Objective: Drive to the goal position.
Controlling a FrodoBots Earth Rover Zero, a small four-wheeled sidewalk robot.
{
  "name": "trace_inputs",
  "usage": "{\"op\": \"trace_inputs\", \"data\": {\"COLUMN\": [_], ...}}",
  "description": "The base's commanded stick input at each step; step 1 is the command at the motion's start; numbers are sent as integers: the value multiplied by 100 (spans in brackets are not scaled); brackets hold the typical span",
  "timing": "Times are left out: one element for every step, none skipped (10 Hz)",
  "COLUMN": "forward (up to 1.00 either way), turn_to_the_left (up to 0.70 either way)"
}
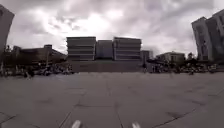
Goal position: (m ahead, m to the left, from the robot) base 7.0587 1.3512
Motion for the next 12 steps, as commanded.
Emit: {"op": "trace_inputs", "data": {"forward": [70, 70, 70, 70, 70, 70, 70, 70, 70, 70, 70, 70], "turn_to_the_left": [0, 0, 0, 0, 0, 0, 0, 0, 0, 0, 0, 0]}}
